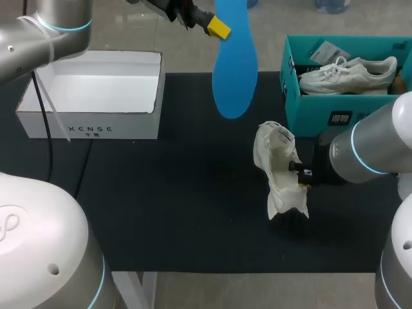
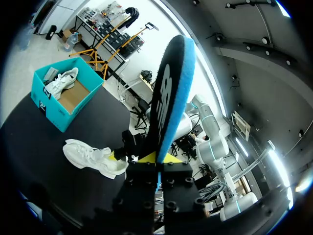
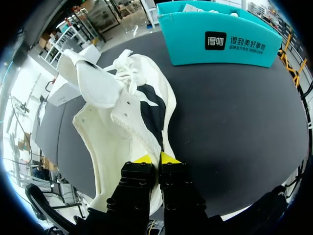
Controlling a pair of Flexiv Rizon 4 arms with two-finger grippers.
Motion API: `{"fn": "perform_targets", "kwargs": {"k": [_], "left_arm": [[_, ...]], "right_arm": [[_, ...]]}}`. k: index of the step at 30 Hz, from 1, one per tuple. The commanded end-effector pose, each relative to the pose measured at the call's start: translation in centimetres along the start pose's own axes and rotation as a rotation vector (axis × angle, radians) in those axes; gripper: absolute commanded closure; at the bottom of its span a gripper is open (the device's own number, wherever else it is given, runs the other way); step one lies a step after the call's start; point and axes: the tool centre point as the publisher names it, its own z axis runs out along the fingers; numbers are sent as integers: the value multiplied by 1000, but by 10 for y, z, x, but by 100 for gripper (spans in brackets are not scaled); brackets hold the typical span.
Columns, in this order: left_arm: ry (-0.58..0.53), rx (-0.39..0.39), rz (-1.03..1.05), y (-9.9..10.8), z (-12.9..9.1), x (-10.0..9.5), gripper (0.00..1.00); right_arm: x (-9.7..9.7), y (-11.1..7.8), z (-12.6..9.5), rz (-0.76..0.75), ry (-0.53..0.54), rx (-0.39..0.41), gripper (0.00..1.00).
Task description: Take the shoe out of the shoebox, open the shoe tongue, remove and reinsert the insole, then place the shoe into the shoebox
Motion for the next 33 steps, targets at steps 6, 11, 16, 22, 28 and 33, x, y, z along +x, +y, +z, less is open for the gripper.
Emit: {"fn": "perform_targets", "kwargs": {"k": [6,11,16,22,28,33], "left_arm": [[-1,2,1,1,1,0,100],[-1,2,1,1,1,0,100],[-1,2,1,1,1,0,100],[-1,2,1,1,1,0,100],[-1,2,1,1,1,0,100],[-1,2,1,1,1,0,100]], "right_arm": [[6,-22,15,26,38,16,100],[9,-26,21,23,45,29,100],[14,-28,23,-5,41,42,11],[22,-24,11,-19,40,10,0],[27,-13,-12,-40,17,-30,0],[28,6,-42,-124,-116,-104,0]]}}
